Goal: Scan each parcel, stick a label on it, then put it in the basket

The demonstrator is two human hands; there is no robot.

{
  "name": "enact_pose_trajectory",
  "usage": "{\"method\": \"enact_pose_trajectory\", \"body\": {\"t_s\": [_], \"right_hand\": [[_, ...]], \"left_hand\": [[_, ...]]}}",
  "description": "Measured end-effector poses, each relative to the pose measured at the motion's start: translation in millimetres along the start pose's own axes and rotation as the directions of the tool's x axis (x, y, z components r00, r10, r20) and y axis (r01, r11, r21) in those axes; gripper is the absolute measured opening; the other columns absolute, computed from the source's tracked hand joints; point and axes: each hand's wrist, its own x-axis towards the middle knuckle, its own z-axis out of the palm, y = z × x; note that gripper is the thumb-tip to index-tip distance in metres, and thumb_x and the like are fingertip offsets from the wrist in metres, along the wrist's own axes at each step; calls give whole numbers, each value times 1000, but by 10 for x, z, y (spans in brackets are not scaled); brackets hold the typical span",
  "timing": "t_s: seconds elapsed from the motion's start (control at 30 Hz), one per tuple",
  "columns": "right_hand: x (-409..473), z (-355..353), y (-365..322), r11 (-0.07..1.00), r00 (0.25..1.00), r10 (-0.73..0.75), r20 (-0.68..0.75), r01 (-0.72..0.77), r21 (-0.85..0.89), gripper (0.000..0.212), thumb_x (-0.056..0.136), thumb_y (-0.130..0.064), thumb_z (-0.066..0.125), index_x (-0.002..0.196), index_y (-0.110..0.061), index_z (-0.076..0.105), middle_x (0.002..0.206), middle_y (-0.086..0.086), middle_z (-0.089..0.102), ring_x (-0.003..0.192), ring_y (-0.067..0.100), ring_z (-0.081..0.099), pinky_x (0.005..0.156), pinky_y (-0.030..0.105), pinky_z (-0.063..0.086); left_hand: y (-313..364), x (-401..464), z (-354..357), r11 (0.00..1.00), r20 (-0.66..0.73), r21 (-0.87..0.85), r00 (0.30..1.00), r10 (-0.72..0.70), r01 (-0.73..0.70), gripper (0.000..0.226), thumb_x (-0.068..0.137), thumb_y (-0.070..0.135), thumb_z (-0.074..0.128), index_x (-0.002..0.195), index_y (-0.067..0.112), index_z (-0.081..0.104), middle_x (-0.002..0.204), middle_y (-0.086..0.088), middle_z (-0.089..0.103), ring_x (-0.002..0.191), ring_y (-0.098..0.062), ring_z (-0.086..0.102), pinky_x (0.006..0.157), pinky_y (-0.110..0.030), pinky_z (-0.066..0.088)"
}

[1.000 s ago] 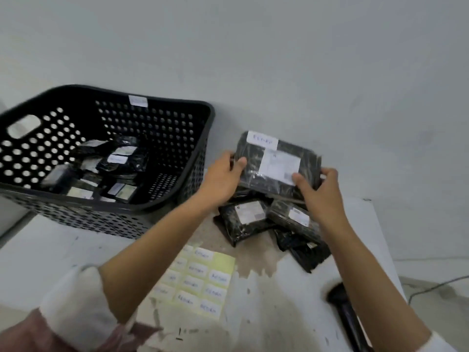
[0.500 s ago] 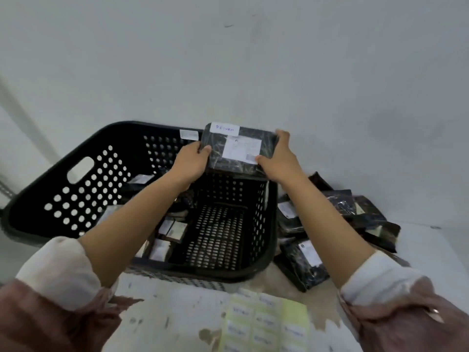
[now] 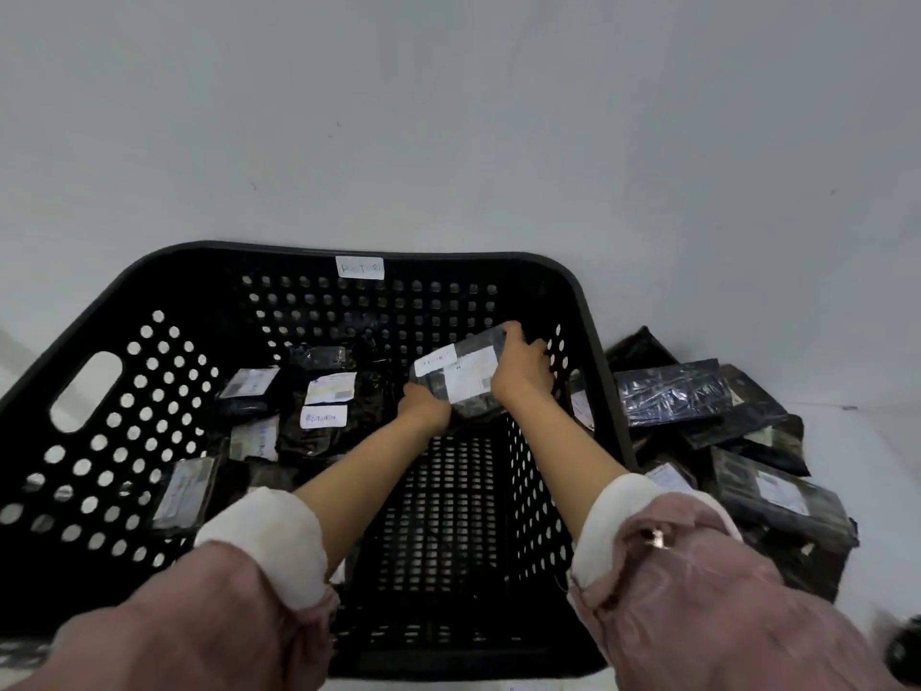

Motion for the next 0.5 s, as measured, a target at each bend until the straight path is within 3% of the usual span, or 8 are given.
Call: {"method": "enact_pose_trajectory", "body": {"t_s": [0.2, 0.33, 0.5], "right_hand": [[123, 470, 135, 998, 996, 65, 64, -65, -1, 65, 88, 1, 54, 143, -18, 25, 140, 23, 31, 128, 37, 36, 104, 44, 40], [205, 759, 237, 991, 986, 133, 97, -132, -20, 60, 88, -5, 59, 139, -14, 28, 137, 23, 37, 127, 36, 37, 107, 40, 37], [335, 1003, 318, 991, 986, 135, 102, -135, -6, 65, 88, -3, 59, 143, -16, 26, 139, 23, 33, 128, 35, 36, 105, 38, 39]], "left_hand": [[-282, 341, 100, 996, 11, 53, 997, -76, 75, 74, 91, 34, 59, 145, 1, 21, 146, -22, 35, 130, -35, 42, 107, -39, 39], [-396, 525, 91, 981, -40, 175, 996, -79, 84, 73, 92, 22, 59, 146, 0, 15, 148, -25, 28, 132, -38, 37, 106, -38, 35], [-503, 643, 206, 980, -44, 182, 997, -70, 77, 78, 91, 12, 59, 148, -1, 7, 152, -24, 16, 138, -38, 26, 109, -37, 31]]}}
